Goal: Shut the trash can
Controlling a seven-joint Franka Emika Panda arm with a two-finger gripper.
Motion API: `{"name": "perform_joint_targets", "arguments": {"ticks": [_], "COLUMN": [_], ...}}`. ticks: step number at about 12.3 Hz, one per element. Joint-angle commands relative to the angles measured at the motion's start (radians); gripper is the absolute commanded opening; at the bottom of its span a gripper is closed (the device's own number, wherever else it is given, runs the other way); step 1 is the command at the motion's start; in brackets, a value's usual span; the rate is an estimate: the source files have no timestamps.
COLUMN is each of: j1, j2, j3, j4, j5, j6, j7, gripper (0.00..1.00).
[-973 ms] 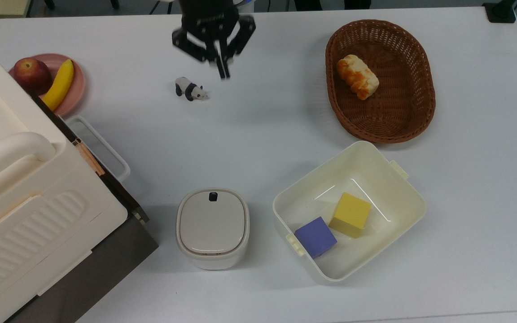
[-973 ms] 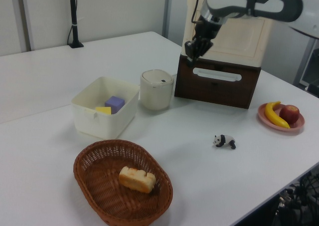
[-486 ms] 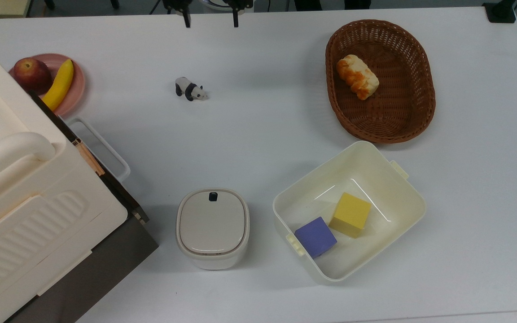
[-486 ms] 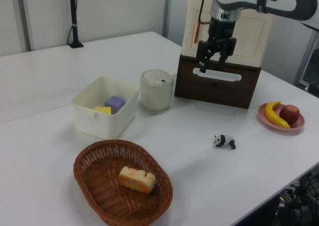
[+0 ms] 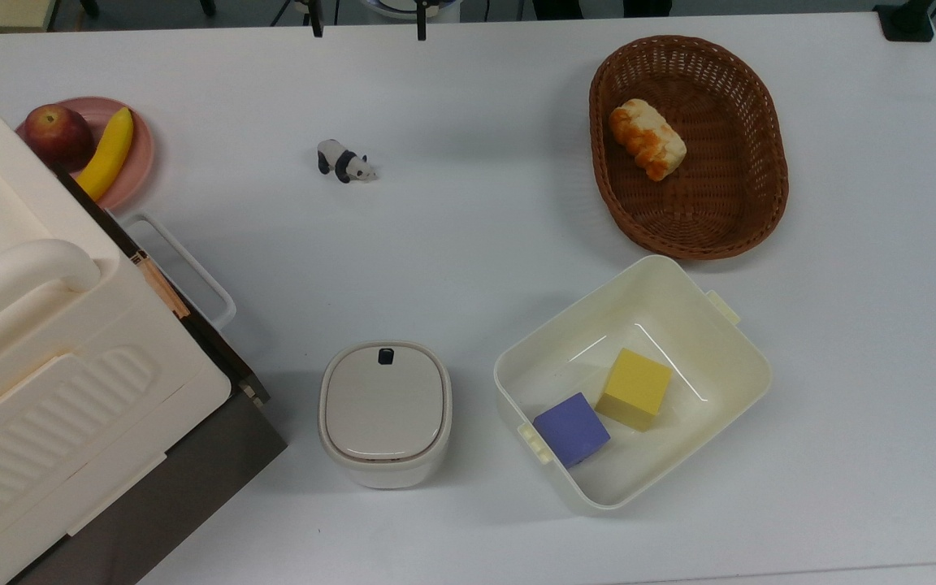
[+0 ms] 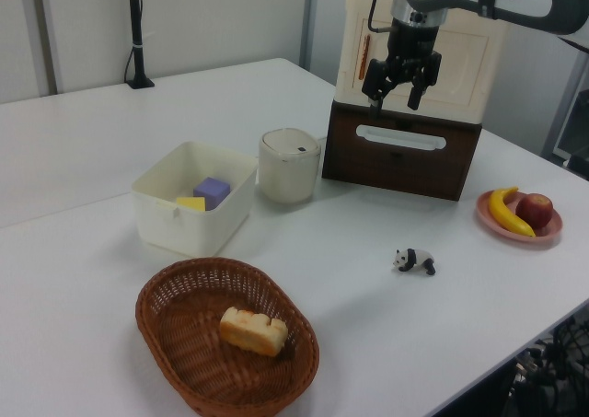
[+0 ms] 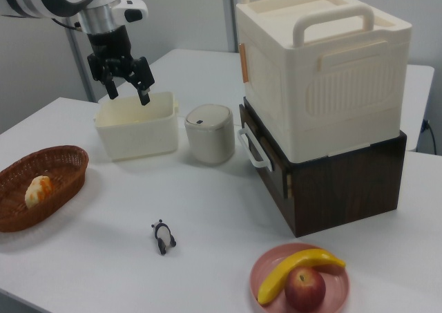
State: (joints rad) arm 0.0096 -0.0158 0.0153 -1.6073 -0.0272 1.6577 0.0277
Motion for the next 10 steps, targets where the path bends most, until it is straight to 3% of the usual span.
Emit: {"name": "perform_joint_targets", "arguments": {"ticks": [1,10], "j1": [0.016,0.041], "j2": [-0.018,-0.021], "j3": [-0.008,-0.017], "j4": [-0.026,-0.017], "j5": [-0.014,-0.014], "j6": [0.020,-0.052], "j7": [0.000,-0.006], "gripper": [1.00,1.00]}}
